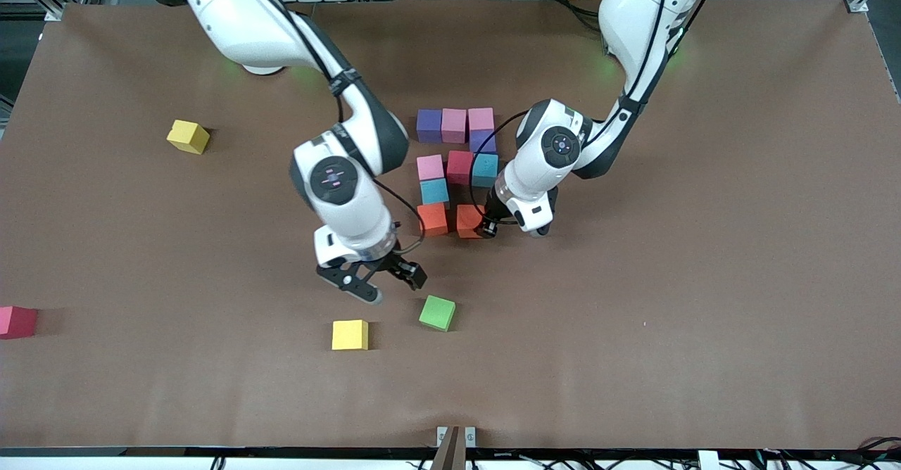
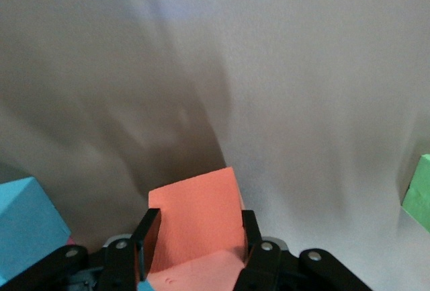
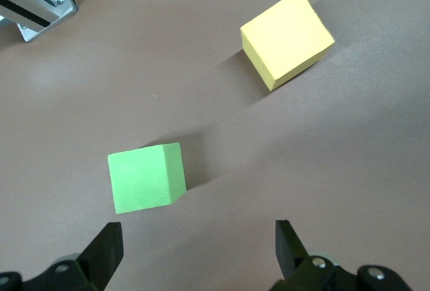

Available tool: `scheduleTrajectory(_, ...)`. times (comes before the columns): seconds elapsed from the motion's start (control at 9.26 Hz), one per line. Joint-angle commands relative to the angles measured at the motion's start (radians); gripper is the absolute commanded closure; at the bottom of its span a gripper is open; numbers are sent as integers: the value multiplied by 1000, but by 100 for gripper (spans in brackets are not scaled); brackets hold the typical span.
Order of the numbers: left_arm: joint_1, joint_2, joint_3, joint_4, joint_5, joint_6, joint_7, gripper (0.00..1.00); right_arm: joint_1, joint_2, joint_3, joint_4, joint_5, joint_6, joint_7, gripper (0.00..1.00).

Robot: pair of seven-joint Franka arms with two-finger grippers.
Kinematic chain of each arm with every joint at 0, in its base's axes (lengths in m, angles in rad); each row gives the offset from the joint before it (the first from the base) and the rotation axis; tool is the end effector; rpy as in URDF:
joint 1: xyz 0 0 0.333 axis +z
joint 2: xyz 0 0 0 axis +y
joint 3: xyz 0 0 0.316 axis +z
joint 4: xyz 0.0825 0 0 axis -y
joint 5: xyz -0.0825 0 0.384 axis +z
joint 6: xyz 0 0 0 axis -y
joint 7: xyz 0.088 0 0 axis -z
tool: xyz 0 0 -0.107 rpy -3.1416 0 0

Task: Form number 2 with 11 blocks
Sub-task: 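Lower the right gripper onto the yellow cube while the left gripper opens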

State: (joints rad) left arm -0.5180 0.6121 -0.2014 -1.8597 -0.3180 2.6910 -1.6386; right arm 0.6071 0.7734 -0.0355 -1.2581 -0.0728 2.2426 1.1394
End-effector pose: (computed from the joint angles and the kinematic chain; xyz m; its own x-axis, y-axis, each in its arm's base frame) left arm 0.5104 -0.4203 0.2140 0.3299 0.8900 -0.3148 0.9434 -0.2989 0.1438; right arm 0.6438 0.4204 0.3188 0.8511 -0.4973 0.1683 -0.4764 -0.8662 -0.1506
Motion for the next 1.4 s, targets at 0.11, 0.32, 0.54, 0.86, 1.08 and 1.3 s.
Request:
scheduleTrajectory(0.11, 9, 69, -38, 66, -35, 9, 48, 100, 36, 128, 2, 175, -148, -52, 65, 0)
scheduleTrajectory(0.32, 7, 80, -39, 71, -35, 9, 54, 100, 16, 129, 5, 174, -150, -41, 15, 0)
scheduleTrajectory(0.54, 9, 81, -49, 71, -36, 9, 81, 100, -39, 121, 14, 169, -127, -52, -298, 0)
scheduleTrajectory(0.86, 9, 75, -50, 71, -53, 3, 86, 0, -98, 112, 19, 164, -12, -55, -444, 0)
scheduleTrajectory(1.08, 15, 64, -50, 71, -53, -28, 85, 0, -130, 99, 11, 164, 14, -133, -562, 0)
scheduleTrajectory(1.3, 39, 29, -50, 69, -53, -86, 83, 0, -148, 96, 6, 158, 33, -167, -590, 0)
